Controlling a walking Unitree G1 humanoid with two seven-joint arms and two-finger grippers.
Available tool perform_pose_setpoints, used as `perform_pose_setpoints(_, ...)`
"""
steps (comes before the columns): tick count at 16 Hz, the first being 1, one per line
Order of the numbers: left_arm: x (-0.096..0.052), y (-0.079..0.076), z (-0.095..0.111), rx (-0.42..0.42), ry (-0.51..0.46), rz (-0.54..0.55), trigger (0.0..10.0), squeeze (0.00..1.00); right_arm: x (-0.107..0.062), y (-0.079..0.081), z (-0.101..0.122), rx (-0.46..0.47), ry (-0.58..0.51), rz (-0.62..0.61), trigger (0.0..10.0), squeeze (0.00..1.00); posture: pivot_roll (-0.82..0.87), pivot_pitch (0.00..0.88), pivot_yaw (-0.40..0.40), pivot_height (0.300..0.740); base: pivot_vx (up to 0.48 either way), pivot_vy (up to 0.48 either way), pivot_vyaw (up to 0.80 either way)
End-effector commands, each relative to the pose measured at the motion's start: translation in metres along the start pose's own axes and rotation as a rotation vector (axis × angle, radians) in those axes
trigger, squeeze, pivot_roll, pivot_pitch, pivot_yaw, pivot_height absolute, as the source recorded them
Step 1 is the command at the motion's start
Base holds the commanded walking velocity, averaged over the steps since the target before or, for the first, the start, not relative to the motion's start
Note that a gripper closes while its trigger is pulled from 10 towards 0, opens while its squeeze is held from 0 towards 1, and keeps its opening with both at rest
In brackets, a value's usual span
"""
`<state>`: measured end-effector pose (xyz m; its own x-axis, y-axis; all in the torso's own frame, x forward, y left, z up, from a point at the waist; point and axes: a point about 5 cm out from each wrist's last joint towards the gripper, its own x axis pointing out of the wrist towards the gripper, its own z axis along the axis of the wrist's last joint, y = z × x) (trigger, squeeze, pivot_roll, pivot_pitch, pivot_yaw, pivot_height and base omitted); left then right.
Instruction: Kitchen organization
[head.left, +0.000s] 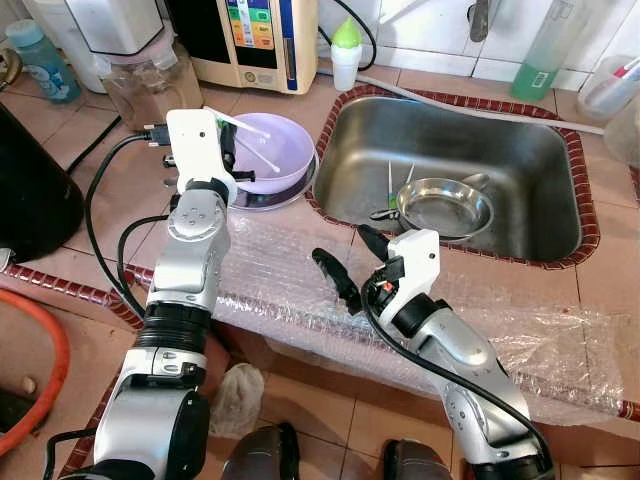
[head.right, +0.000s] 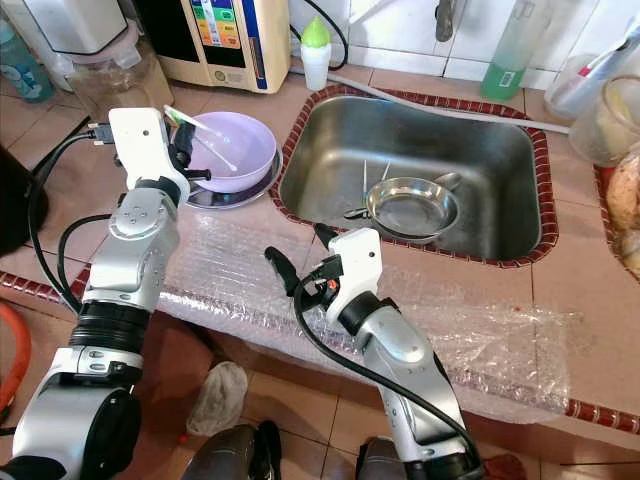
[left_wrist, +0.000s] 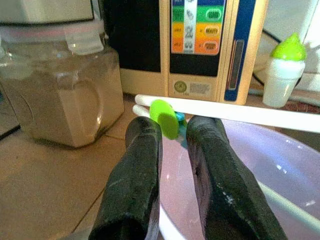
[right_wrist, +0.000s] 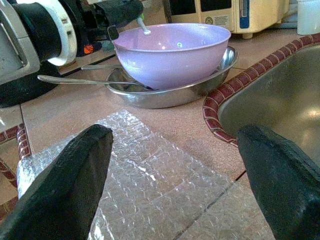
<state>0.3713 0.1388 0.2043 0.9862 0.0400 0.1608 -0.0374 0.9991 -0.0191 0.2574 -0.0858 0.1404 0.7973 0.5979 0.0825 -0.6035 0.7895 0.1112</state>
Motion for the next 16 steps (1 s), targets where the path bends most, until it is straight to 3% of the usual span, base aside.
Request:
perform_pose_setpoints(1, 0.001, -0.001, 0.001, 0.000, -0.014, -0.006, 0.0, 0.00, 0.001, 0.000, -0.001, -0.004, 0.000, -0.006, 10.0, 0.00, -0.07, 0.114, 0.081, 0.740, 0.000, 0.000, 0.00)
perform_pose_setpoints(2, 0.001, -0.001, 0.002, -0.004, -0.021, -0.004, 0.0, 0.00, 0.001, 0.000, 0.000, -0.005, -0.001, -0.006, 10.0, 0.00, -0.07, 0.114, 0.081, 0.740, 0.000, 0.000, 0.00)
perform_pose_setpoints(5, 0.000, -0.005, 0.027, 0.044, -0.192, -0.030, 0.0, 0.00, 0.002, -0.001, -0.001, -0.008, -0.003, -0.009, 10.0, 0.00, -0.07, 0.108, 0.079, 0.740, 0.000, 0.000, 0.00)
perform_pose_setpoints(7, -0.001, -0.012, 0.036, 0.064, -0.245, -0.069, 0.0, 0.00, 0.003, -0.001, -0.001, -0.009, -0.003, -0.009, 10.0, 0.00, -0.07, 0.105, 0.080, 0.740, 0.000, 0.000, 0.00)
perform_pose_setpoints(8, -0.001, -0.014, 0.037, 0.058, -0.253, -0.077, 1.1, 0.00, 0.003, -0.001, -0.002, -0.010, -0.003, -0.011, 10.0, 0.00, -0.07, 0.103, 0.078, 0.740, 0.000, 0.000, 0.00)
perform_pose_setpoints(10, -0.002, -0.021, 0.038, 0.065, -0.270, -0.109, 2.2, 0.00, 0.005, -0.004, 0.000, -0.017, -0.013, -0.021, 10.0, 0.00, -0.07, 0.099, 0.079, 0.740, 0.000, 0.000, 0.00)
perform_pose_setpoints(12, -0.004, -0.027, 0.038, 0.065, -0.282, -0.131, 2.9, 0.00, 0.009, -0.011, 0.008, -0.022, -0.042, -0.039, 10.0, 0.00, -0.06, 0.098, 0.079, 0.740, 0.000, 0.000, 0.00)
perform_pose_setpoints(16, -0.009, -0.045, 0.036, 0.057, -0.287, -0.193, 3.4, 0.00, 0.025, -0.025, 0.040, -0.026, -0.120, -0.010, 10.0, 0.00, -0.07, 0.095, 0.075, 0.740, 0.000, 0.000, 0.00)
